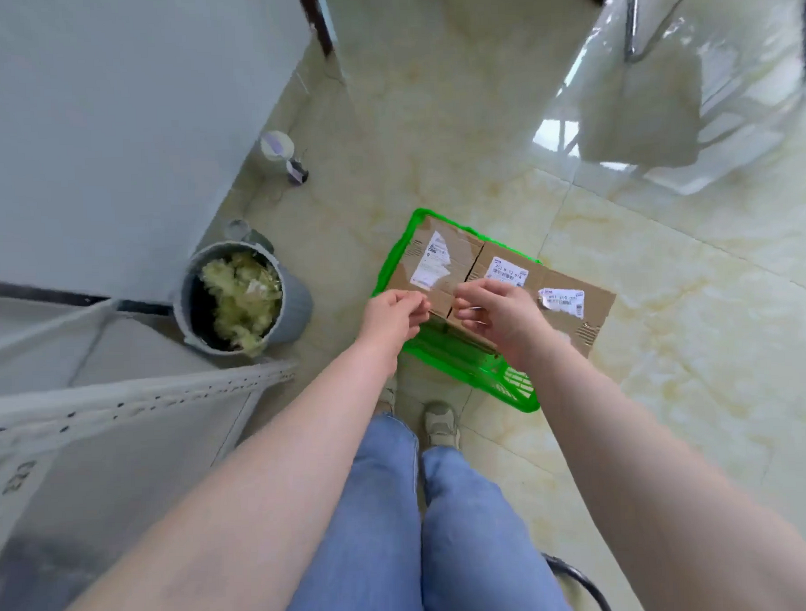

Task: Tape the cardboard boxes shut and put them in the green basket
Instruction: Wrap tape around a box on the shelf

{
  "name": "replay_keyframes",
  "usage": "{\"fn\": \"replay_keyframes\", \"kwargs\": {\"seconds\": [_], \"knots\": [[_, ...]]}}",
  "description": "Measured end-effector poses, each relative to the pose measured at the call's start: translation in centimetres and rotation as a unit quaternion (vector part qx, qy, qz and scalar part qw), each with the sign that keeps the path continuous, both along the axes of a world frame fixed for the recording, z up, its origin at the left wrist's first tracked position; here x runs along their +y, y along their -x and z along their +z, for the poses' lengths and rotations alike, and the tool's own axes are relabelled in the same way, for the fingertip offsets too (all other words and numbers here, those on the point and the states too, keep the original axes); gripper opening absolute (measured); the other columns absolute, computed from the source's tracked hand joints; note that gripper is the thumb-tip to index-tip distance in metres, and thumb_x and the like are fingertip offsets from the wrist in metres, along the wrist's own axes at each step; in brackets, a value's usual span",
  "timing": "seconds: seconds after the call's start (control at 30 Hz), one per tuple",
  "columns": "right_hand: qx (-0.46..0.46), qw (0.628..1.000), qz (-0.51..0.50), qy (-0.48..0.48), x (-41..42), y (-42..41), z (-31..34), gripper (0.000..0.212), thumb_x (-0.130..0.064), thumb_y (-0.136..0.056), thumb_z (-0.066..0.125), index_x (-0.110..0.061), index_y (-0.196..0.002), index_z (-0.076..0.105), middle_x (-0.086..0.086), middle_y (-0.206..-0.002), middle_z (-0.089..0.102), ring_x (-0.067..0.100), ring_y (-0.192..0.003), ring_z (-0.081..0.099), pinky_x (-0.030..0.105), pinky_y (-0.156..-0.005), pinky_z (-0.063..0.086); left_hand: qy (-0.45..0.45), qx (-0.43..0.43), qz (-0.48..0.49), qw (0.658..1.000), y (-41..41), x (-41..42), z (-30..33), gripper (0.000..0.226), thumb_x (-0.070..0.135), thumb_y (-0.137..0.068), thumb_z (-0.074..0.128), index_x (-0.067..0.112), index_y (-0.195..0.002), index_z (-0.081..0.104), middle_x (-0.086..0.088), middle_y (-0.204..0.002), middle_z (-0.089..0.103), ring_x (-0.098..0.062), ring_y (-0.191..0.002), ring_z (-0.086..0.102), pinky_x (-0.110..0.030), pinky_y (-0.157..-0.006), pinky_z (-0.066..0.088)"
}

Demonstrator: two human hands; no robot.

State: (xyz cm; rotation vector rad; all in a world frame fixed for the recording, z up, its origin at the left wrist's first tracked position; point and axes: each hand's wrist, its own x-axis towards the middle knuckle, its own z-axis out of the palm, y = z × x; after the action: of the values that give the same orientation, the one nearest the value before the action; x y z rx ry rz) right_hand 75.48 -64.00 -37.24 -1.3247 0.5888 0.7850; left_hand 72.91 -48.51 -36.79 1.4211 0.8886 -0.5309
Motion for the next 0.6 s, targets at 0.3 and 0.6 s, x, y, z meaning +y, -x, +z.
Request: {"fn": "replay_keyframes", "kwargs": {"seconds": [0.3, 0.6], "knots": [[-0.072, 0.917, 0.391, -0.034, 19.2, 9.8, 11.8, 0.021, -0.006, -0.09, 0.065, -0.012, -0.071, 0.058, 0.004, -0.066, 0.061, 0.013, -0.059, 0.054, 0.02, -0.061, 0.046, 0.039, -0.056, 0.406, 0.912, 18.1, 14.8, 13.2, 0.021, 0.008, -0.097, 0.054, 0.014, -0.078, 0.062, 0.003, -0.064, 0.067, -0.006, -0.059, 0.063, -0.016, -0.055, 0.049], [-0.189, 0.769, 0.605, -0.084, 38.6, 24.6, 20.1, 0.012, -0.01, -0.085, 0.072, -0.008, -0.075, 0.066, 0.001, -0.065, 0.067, 0.011, -0.059, 0.06, 0.022, -0.064, 0.052, -0.019, -0.152, 0.691, 0.706, 37.1, 26.3, 18.1, 0.016, 0.008, -0.094, 0.056, 0.009, -0.081, 0.064, -0.001, -0.071, 0.07, -0.012, -0.066, 0.065, -0.022, -0.063, 0.051]]}}
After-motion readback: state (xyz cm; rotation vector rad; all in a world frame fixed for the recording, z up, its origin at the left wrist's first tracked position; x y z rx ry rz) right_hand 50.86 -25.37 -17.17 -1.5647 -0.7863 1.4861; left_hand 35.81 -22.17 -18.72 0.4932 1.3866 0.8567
